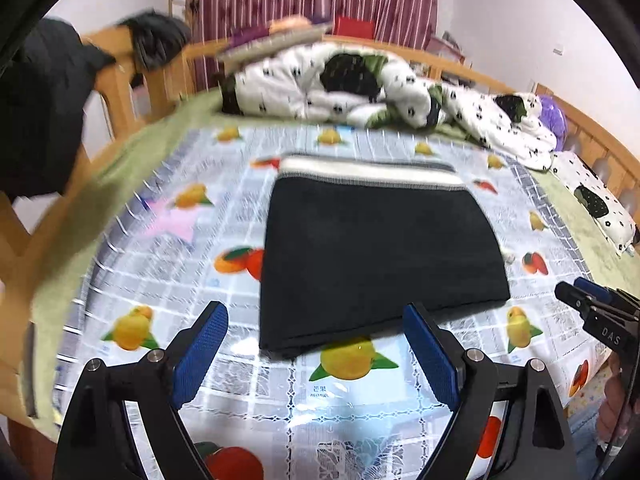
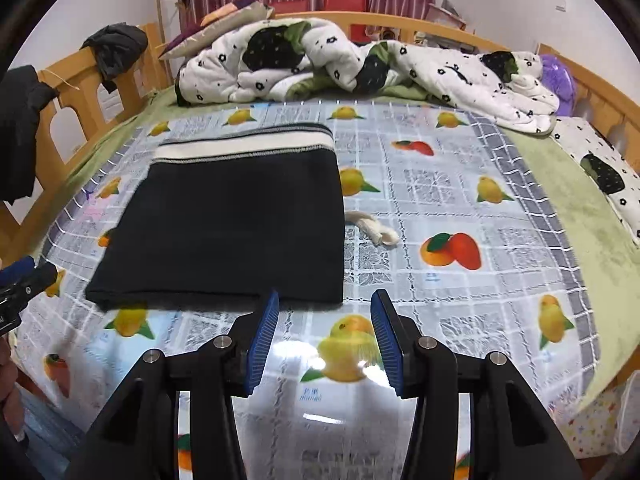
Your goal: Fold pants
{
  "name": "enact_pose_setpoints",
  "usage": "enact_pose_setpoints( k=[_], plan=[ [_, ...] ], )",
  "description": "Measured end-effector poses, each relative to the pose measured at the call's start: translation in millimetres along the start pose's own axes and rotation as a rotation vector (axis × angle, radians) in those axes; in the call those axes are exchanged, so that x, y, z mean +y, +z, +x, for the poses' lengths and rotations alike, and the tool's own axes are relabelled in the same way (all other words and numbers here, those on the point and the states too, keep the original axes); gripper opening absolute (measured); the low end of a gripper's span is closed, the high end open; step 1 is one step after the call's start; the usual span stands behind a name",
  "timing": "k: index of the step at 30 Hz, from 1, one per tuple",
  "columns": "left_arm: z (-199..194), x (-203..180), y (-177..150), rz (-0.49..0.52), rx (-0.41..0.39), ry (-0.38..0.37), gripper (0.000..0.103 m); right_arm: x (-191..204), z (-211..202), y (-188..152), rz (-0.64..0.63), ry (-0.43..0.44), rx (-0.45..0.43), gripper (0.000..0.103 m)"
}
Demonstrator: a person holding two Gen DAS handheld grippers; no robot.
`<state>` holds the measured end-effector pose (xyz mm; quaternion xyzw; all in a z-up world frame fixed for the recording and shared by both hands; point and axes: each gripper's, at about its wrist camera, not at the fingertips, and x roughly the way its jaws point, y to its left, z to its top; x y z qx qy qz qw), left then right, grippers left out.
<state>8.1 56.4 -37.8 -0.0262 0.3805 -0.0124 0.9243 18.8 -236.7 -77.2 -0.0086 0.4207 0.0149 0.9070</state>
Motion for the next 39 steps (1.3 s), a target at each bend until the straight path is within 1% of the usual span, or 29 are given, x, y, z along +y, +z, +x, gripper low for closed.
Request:
enact_pose_setpoints(
  k=[1, 3, 5, 8, 10, 11, 13, 16, 19, 23, 27, 30, 39],
  plan=[
    [-6, -1, 1, 0.001, -0.012, 0.003, 0.088, 1, -9, 0, -0.002, -0.01, -0.008, 0.047],
    [-16, -3, -1, 0.0, -0.026, 0.004, 0.089, 1, -24, -4, 0.004, -0.034, -0.035, 0.057],
    [-22, -6, -4, 0.0, -0.038, 0.014, 0.089, 1, -35, -8, 0.01, -0.045, -0.062, 0.076],
    [-26, -12, -8, 0.042, -0.054, 0.072, 0.089, 5, -47, -13, -0.008, -0.08, -0.098, 0.085],
    [-27, -15, -10, 0.066, -0.033, 0.055, 0.089, 6, -50, -15, -0.007, -0.095, -0.103, 0.09],
    [-28, -16, -11, 0.065, -0.024, 0.042, 0.089, 6, -52, -16, -0.004, -0.097, -0.101, 0.09],
    [-32, -16, -13, 0.053, -0.032, 0.037, 0.089, 6, -55, -18, 0.0, -0.106, -0.1, 0.091],
    [-37, -17, -17, 0.05, -0.041, 0.047, 0.089, 8, -56, -21, 0.0, -0.121, -0.103, 0.093],
    [-40, -17, -20, 0.042, -0.045, 0.039, 0.089, 13, -59, -23, -0.002, -0.102, -0.097, 0.093],
    [-40, -13, -26, 0.037, -0.041, 0.048, 0.089, 22, -59, -27, -0.032, -0.112, -0.099, 0.095],
    [-38, -11, -27, 0.028, -0.032, 0.047, 0.09, 28, -61, -28, -0.038, -0.097, -0.099, 0.095],
    [-41, -11, -28, 0.03, -0.043, 0.047, 0.09, 33, -62, -28, -0.045, -0.092, -0.101, 0.095],
    [-44, -7, -27, 0.019, -0.051, 0.043, 0.09, 35, -61, -28, -0.04, -0.087, -0.097, 0.095]
  ],
)
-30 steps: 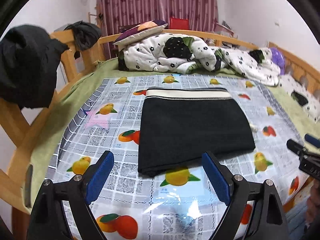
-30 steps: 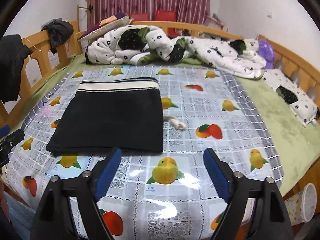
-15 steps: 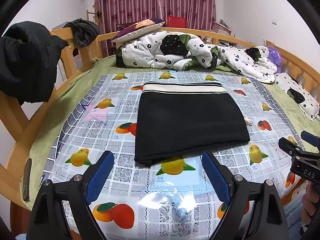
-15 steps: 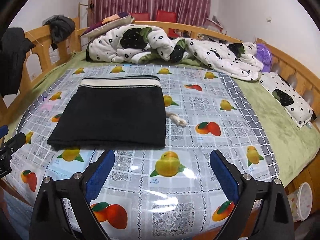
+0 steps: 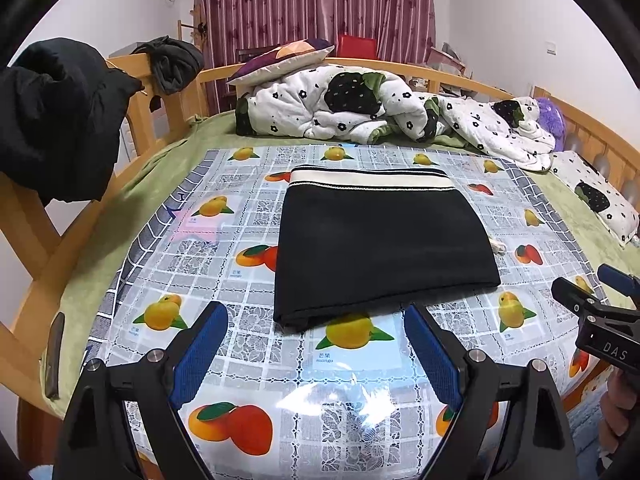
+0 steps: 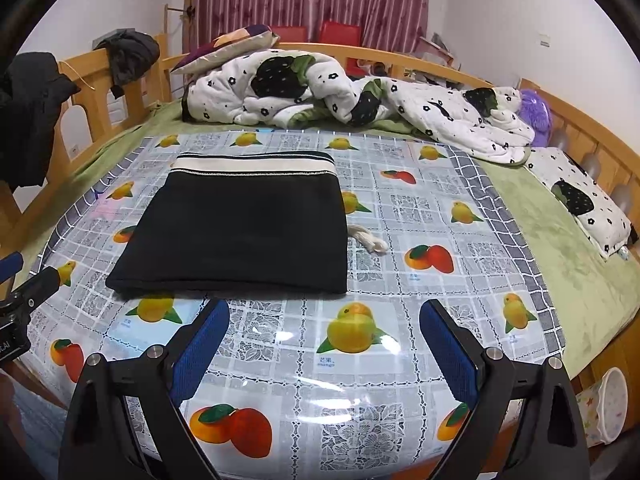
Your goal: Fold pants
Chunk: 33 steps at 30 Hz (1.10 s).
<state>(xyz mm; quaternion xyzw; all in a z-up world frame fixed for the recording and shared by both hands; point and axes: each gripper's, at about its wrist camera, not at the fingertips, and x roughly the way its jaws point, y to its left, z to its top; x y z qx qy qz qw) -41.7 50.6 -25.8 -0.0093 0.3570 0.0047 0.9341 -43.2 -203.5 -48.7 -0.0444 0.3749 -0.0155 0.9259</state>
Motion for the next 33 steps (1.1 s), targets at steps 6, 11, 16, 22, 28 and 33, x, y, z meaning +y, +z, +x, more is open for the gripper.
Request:
enact_pose_setpoints(
  k=[6, 11, 16, 22, 28, 33],
  plan=[
    [-0.6, 1.4, 0.3, 0.0, 0.0, 0.001, 0.09, -3.2, -0.8, 0.3, 0.009, 0.0, -0.004, 0.095],
    [0.0, 1.9, 0.0, 0.002, -0.004, 0.0, 0.09, -5.7, -1.2, 0.8, 0.019, 0.003, -0.004, 0.095],
    [-0.4, 1.9, -1.1, 0.002, -0.005, 0.0, 0.09, -7.1, -1.9, 0.8, 0.022, 0.0, -0.008, 0.095],
    [-0.3, 1.7, -1.1, 0.0, -0.004, -0.003, 0.09, -6.8, -2.5, 0.6, 0.019, -0.004, -0.012, 0.095],
    [-0.1, 2.9, -0.7, 0.0, -0.004, -0.004, 0.09, -7.5, -3.9, 0.7, 0.025, -0.006, -0.015, 0.095],
    [-0.2, 3.3, -0.7, 0.006, -0.006, -0.005, 0.09, -7.0, -5.5, 1.8, 0.029, -0.009, -0.019, 0.095]
  ],
)
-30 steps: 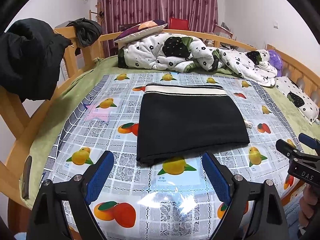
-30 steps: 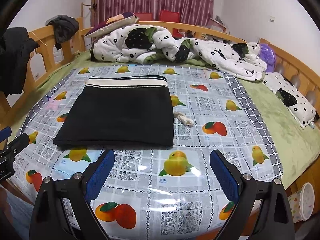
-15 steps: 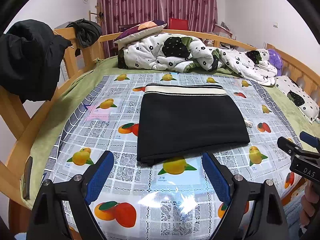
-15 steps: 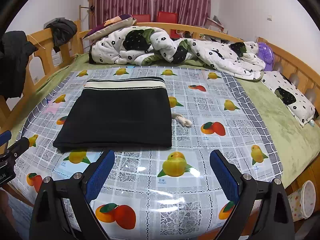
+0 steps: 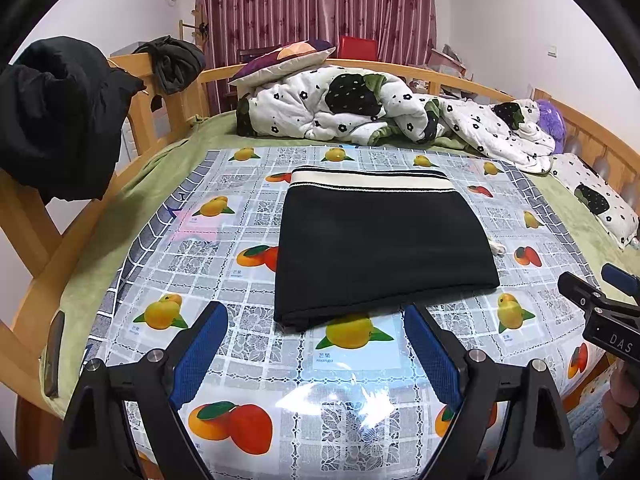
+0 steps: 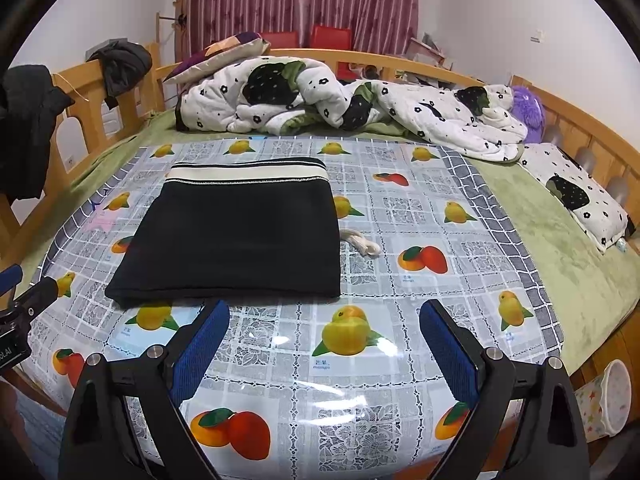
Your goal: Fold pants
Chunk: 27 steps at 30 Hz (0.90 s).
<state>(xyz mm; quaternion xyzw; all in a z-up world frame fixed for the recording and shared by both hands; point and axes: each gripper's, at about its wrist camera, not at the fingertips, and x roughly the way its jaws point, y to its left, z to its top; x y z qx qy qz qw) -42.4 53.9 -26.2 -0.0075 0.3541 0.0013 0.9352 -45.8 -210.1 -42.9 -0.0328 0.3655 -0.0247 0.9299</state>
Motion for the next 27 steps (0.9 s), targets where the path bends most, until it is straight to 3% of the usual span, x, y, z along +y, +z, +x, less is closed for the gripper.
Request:
enact_pose_setpoints(
  k=[27],
  plan=[
    [-0.3, -0.2, -0.5, -0.003, 0.001, 0.001, 0.09, -2.4, 0.3, 0.5, 0.006, 0.0, 0.004, 0.095]
  ],
)
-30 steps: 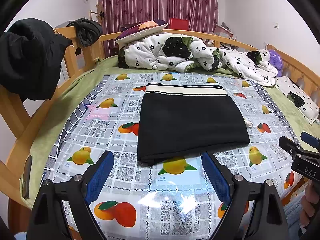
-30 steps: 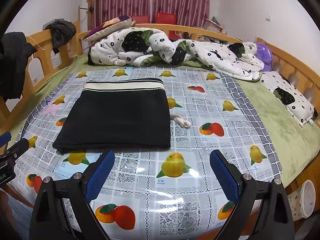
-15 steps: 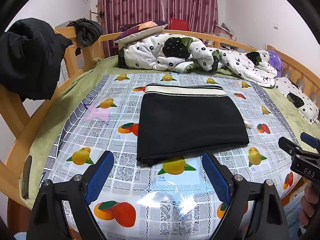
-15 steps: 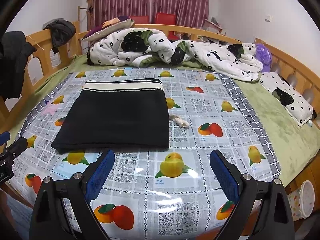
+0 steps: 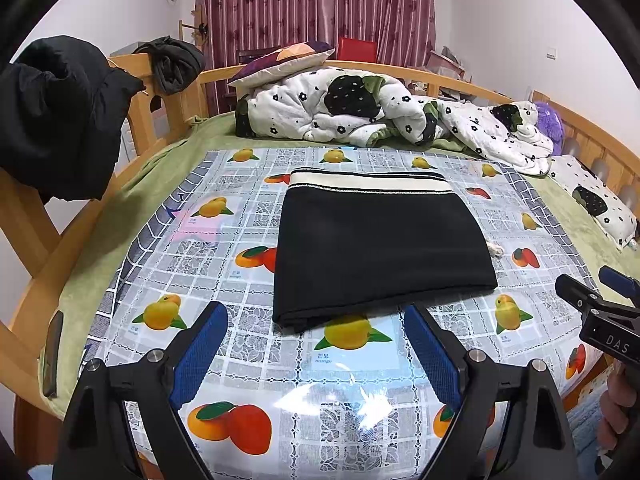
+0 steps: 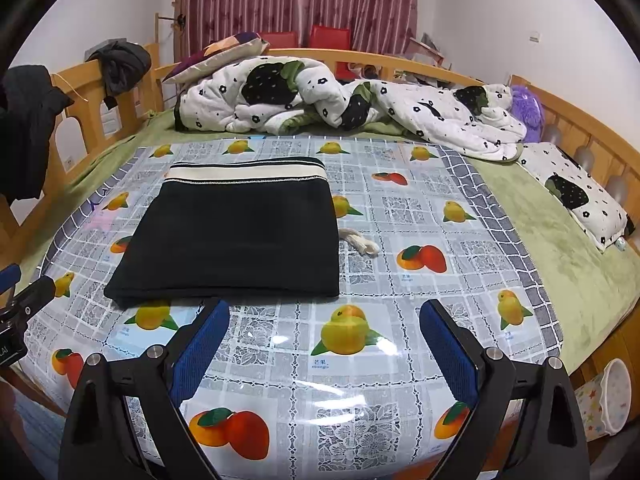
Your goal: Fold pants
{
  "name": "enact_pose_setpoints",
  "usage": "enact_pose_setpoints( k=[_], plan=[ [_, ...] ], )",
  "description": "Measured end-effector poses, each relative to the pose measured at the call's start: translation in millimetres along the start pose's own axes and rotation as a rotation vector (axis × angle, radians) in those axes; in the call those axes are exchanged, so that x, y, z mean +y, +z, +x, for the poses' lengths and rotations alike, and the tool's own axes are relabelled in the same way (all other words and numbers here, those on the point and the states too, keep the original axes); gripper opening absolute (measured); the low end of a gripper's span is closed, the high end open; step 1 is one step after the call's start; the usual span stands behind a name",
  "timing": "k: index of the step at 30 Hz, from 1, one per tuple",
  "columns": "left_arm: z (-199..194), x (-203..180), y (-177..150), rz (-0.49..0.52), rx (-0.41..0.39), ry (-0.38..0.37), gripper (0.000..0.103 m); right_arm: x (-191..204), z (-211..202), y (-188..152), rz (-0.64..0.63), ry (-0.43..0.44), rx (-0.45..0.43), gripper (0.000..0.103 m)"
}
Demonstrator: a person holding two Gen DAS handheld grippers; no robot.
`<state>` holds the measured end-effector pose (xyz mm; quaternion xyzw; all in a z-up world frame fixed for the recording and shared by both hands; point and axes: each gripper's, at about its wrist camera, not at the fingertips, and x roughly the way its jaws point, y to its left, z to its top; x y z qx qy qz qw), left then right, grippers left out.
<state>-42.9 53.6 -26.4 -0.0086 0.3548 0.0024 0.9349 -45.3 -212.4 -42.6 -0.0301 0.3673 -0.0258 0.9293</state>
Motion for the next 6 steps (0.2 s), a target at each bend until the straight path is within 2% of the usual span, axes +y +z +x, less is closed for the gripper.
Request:
enact_pose_setpoints(
  k=[6],
  plan=[
    [-3.1, -0.9, -0.5, 0.0, -0.01, 0.005, 0.09, 1.5, -0.9, -0.2, -0.005, 0.003, -0.01, 0.095]
  ],
)
